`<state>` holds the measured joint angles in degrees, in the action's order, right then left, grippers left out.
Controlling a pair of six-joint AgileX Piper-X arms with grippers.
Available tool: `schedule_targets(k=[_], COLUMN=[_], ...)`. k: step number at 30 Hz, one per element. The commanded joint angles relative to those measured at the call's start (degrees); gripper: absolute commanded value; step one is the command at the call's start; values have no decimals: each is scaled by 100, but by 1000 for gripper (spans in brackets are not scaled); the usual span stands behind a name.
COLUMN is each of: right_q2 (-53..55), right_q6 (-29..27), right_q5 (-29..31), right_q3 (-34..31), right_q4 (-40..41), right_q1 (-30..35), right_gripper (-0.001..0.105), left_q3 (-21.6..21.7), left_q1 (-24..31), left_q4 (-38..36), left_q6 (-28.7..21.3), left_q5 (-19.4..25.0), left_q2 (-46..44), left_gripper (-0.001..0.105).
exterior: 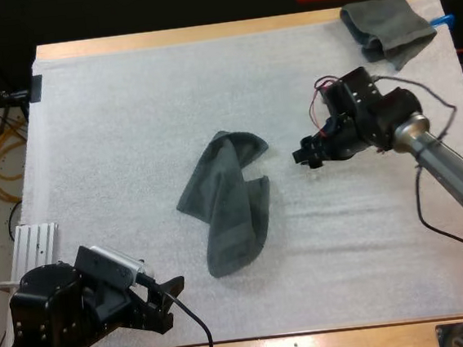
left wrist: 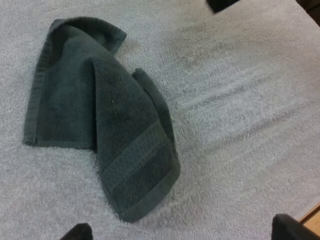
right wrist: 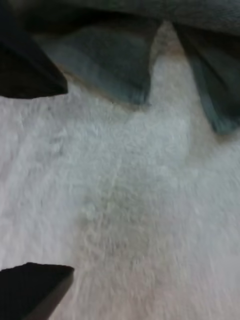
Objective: Pick towel from pile fold and stack
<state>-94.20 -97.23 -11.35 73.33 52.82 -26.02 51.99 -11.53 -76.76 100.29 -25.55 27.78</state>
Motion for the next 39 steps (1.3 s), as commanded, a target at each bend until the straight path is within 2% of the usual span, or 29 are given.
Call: schedule_targets(k=[1,6,12,15,19,25,32,34,36,37,39], right_q2=[-99,-576,-1009,-1175,-1383,-1673,-1972,-1997,-1995,-1995,-1995], right_q6=[110,586,857,895,895,944,1944,2005,2045,2045,2044], right_q5=[-310,-904,-1679,-1914,-1945,-1965,-1872,-1833,-1655,-1654,-1655], right_q3=[14,14,14,14,14,14,14,14,14,14,14], right_q4=[-126,-560,-985,-1064,-1050,-1233,-1926,-1977,-1976,-1976,-1976], right_q1=[-17,-28,-28,-40,-130,-496,-645,-645,-645,-645,-645], right_gripper=[66,63,51,51,53,63,62,58,43,40,22], left_q3=[36,36,36,36,36,36,36,36,36,36,36], left_q1=[-26,-26,-26,-26,-26,-26,-26,-26,-26,-26,-26], left_q4=[-60,-60,-60,-60,-60,-78,-338,-357,-357,-357,-357], left_q6=[-24,-24,-24,-24,-24,-11,-11,-11,-11,-11,-12], left_q5=[28,28,28,28,17,17,17,17,17,17,17], left_q2=[-34,-34,-34,-34,-34,-34,-34,-34,-34,-34,-34], left_gripper=[68,68,68,68,68,68,68,68,68,68,68])
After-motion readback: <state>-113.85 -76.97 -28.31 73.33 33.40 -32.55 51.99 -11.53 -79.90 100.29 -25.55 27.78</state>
